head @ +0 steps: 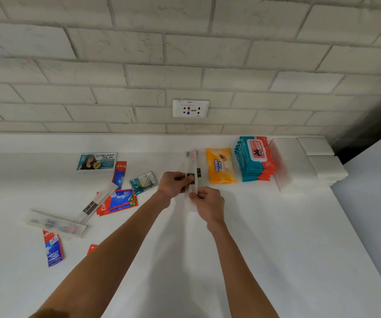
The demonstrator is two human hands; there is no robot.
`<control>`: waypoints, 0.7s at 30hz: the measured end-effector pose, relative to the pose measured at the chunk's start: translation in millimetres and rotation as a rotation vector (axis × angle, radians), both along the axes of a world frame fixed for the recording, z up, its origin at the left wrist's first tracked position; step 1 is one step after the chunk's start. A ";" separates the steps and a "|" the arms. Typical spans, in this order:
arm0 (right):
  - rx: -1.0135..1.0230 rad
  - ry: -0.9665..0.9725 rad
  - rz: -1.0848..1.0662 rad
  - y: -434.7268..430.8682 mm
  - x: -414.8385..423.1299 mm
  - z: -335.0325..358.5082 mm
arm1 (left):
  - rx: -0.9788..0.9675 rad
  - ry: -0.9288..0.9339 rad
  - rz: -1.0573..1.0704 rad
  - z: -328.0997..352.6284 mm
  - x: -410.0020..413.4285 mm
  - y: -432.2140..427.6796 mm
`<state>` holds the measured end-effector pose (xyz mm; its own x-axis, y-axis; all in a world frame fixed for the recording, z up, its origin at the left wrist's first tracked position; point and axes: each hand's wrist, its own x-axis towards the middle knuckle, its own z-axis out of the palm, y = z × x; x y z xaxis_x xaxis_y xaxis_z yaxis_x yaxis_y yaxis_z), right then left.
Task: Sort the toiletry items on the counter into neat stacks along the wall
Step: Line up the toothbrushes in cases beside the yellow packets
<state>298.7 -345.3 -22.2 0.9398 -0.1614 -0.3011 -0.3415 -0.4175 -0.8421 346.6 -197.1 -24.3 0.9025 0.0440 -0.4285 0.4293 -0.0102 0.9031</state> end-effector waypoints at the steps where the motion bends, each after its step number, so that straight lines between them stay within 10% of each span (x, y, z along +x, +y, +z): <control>1: -0.011 0.005 -0.003 1.5 3.4 -1.2 | 0.030 0.000 0.013 -2.0 2.9 2.1; 11: -0.163 -0.029 0.008 18.3 33.2 -14.8 | 0.738 -0.291 -0.232 -20.4 20.8 26.6; 21: -0.263 -0.062 -0.018 31.6 46.9 -36.7 | 1.002 -0.334 -0.740 -35.3 31.6 34.9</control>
<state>345.6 -313.7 -58.9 0.9513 -0.2438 -0.1885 -0.3023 -0.6192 -0.7247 378.1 -162.2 -59.5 0.9065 -0.3407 -0.2492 -0.2138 -0.8796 0.4249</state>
